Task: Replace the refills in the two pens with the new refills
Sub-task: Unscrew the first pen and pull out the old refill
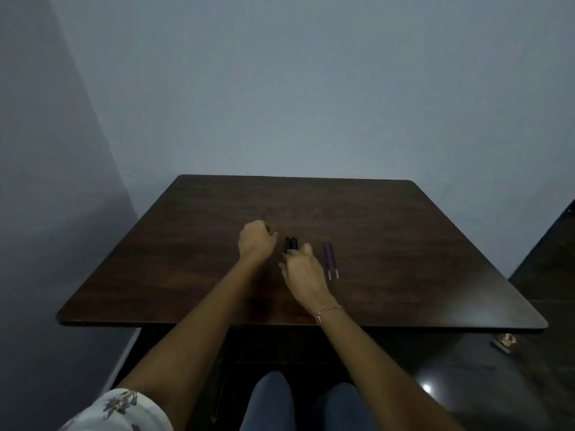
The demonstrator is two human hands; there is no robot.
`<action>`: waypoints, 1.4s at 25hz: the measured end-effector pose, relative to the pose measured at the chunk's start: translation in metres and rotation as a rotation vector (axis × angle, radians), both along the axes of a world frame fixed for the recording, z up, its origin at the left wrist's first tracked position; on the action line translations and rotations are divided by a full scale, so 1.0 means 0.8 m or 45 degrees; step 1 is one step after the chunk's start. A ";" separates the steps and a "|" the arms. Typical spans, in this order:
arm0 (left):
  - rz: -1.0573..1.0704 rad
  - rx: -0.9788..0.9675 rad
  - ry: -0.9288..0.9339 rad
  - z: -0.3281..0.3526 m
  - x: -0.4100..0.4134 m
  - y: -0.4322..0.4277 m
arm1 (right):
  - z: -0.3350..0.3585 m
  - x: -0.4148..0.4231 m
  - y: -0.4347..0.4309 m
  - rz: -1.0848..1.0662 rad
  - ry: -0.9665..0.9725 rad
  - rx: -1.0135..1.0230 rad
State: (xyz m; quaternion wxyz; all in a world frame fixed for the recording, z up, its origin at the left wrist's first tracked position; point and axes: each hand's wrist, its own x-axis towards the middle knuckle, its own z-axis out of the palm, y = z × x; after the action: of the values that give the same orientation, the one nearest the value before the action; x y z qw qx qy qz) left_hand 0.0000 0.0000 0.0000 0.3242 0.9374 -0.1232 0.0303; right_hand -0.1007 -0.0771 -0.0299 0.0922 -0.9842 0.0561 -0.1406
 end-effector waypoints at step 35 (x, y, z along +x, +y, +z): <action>0.175 -0.181 0.501 -0.017 0.055 -0.004 | -0.034 0.028 0.023 -0.037 -0.222 0.351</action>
State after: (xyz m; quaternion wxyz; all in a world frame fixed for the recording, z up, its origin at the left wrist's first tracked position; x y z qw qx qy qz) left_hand 0.0439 -0.0035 -0.0134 0.4045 0.9063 0.0093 -0.1226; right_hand -0.0782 -0.0591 -0.0573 0.2287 -0.9454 0.0807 -0.2177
